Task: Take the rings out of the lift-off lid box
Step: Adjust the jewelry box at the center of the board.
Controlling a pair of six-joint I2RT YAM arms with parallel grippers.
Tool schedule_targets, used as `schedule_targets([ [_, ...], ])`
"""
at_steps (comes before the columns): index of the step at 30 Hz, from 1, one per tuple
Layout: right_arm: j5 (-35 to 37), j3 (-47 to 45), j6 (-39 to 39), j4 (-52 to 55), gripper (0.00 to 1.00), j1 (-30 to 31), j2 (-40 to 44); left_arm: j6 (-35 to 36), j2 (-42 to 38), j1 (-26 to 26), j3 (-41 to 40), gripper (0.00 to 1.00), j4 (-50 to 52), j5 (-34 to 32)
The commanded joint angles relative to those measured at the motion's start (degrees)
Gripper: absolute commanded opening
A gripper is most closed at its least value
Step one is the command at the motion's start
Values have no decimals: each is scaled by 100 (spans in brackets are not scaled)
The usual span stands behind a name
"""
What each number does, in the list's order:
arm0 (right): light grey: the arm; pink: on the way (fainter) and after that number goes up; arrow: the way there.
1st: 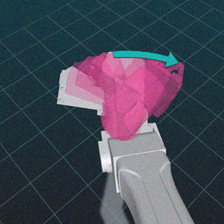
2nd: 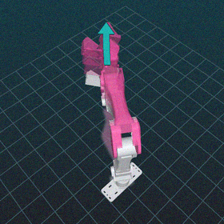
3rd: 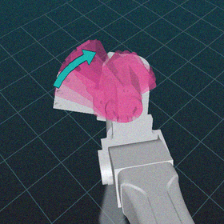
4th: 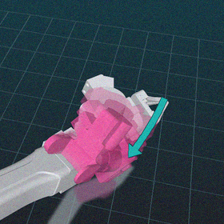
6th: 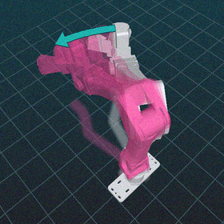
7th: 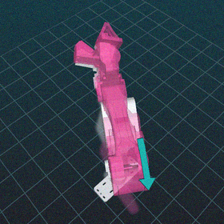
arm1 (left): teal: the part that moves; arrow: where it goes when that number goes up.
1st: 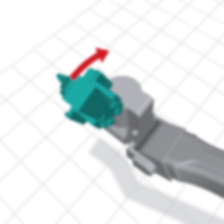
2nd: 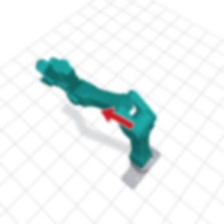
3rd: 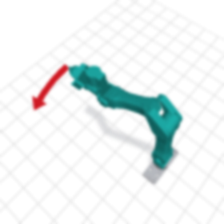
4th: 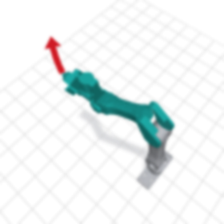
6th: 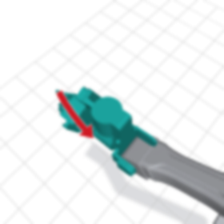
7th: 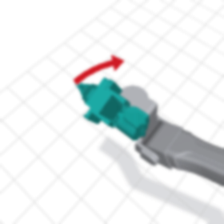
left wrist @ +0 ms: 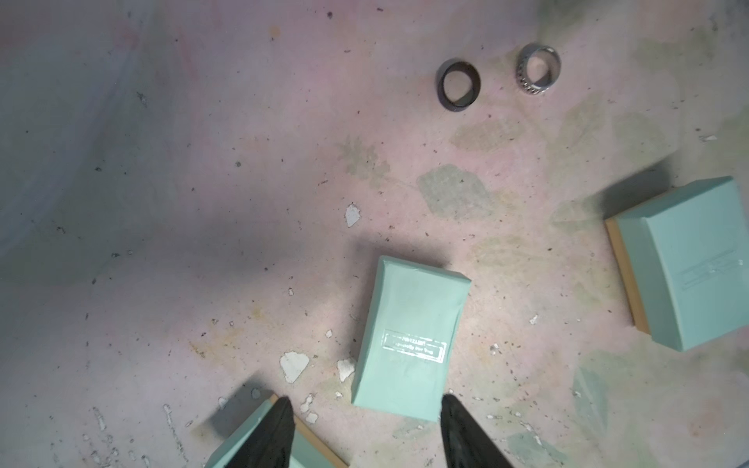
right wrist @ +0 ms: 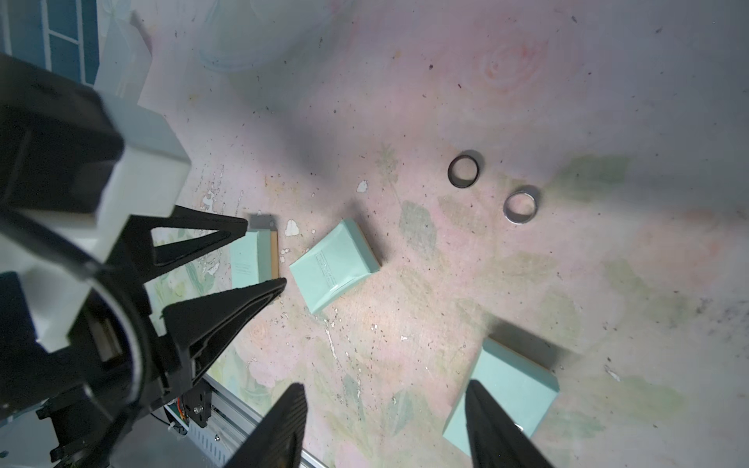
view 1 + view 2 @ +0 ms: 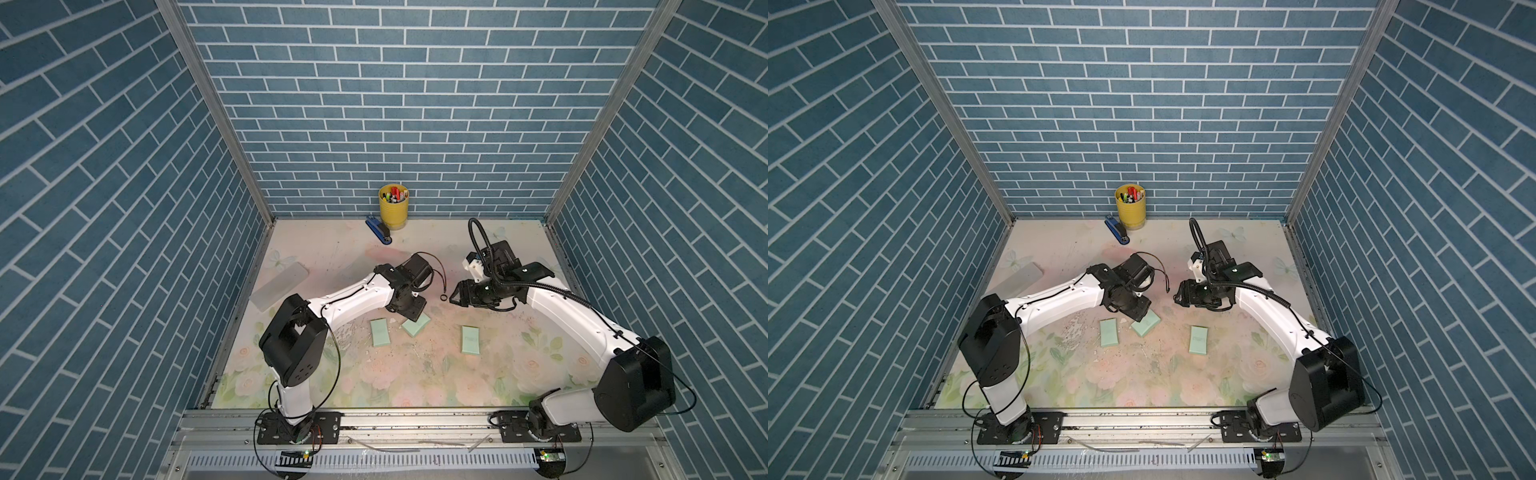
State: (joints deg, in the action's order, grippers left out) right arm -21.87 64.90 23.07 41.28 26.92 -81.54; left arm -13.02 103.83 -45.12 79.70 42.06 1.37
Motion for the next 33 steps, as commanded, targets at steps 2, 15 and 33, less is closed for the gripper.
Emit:
schedule_targets([
  [2, -166, -168, -103, -140, 64, -128, -72, -27, 121, 249, -241, 59, -195, 250],
  [15, -520, -241, -31, -278, 62, -281, -366, -878, 229, 469, -1021, 46, -1637, 1699],
  [33, -355, -157, 60, -7, 60, -209, -451, -3746, -73, 156, -2199, 47, -3968, 2145],
])
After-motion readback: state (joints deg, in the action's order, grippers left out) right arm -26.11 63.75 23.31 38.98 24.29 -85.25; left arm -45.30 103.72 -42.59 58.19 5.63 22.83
